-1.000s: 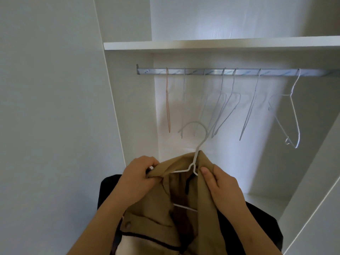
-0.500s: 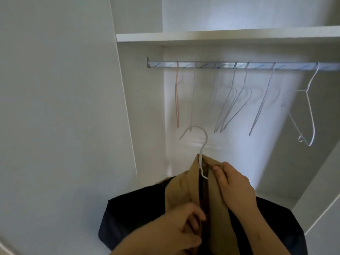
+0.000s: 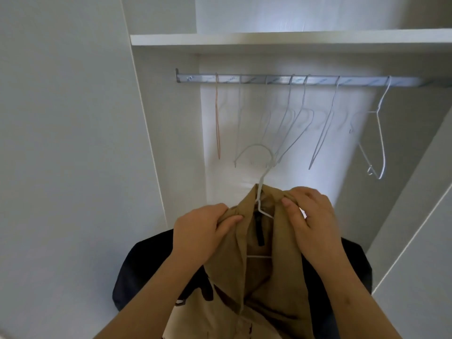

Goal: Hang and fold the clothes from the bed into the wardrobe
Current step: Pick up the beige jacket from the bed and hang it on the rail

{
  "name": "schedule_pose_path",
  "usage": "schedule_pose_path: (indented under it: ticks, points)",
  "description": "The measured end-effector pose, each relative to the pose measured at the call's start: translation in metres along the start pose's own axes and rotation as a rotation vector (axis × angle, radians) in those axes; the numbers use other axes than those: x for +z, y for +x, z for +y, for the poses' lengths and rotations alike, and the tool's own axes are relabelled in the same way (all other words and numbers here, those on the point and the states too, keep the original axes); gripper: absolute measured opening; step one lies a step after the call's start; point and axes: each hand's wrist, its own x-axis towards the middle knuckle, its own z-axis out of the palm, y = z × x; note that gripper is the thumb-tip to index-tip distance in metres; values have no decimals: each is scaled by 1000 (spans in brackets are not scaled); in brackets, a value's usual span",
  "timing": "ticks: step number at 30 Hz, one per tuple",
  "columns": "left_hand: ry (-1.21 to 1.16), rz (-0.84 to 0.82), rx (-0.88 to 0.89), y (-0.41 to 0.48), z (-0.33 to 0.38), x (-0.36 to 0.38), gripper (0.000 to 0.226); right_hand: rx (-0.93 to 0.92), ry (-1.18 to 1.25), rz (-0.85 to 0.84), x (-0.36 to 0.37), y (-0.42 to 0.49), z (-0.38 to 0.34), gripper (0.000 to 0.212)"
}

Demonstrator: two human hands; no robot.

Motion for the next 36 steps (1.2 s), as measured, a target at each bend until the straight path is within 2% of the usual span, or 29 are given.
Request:
schedule_pose_path:
  ticks: [3, 5, 6, 7, 8, 9, 11, 12, 13, 14, 16, 17, 20, 24, 26, 31, 36]
  points:
    - [35, 79, -69, 3, 8, 3, 52, 7, 9, -7, -8, 2, -14, 12]
    - [31, 113, -106, 6, 12, 3, 49, 97, 140, -253, -5, -4, -23, 15]
    - [28, 127, -109, 7, 13, 1, 46, 181, 262, -412, -4, -7, -26, 16]
    - [25, 129, -107, 8, 13, -2, 43, 247, 371, -503, -5, -8, -27, 15]
    - [16, 130, -100, 8, 12, -6, 40, 260, 428, -489, -7, -8, -24, 14]
    - [-3, 135, -98, 8, 11, -10, 37, 234, 427, -390, -10, -5, -18, 13]
    - [-77, 144, -101, 7, 8, -18, 31, 135, 271, -94, -18, 1, -4, 12]
    - [-132, 138, -103, 6, 7, -21, 27, 75, 151, -43, -22, 5, -1, 11]
    - [-185, 127, -109, 6, 7, -24, 24, 26, 43, -105, -23, 9, 1, 16]
    - [-226, 121, -118, 7, 7, -27, 21, -5, -42, -252, -23, 12, 4, 32]
    - [-268, 127, -138, 9, 7, -32, 19, 51, -60, -480, -19, 12, 6, 58]
    - [-274, 127, -147, 10, 7, -34, 17, 84, -61, -508, -18, 11, 8, 59]
    - [-248, 74, -165, 9, 5, -29, 14, 131, -111, -500, -12, 11, 15, 48]
    - [-255, -13, -196, 4, 3, -10, 17, 303, -3, -512, -2, 2, 20, 48]
    - [-276, 22, -231, 2, 2, 0, 20, 398, 53, -523, 4, -6, 21, 49]
    - [-363, 119, -488, 3, -4, 9, 23, 666, 222, -574, 24, -13, 14, 57]
    - [-525, 136, -656, 6, -20, 9, 10, 849, 459, -692, 53, -3, -10, 34]
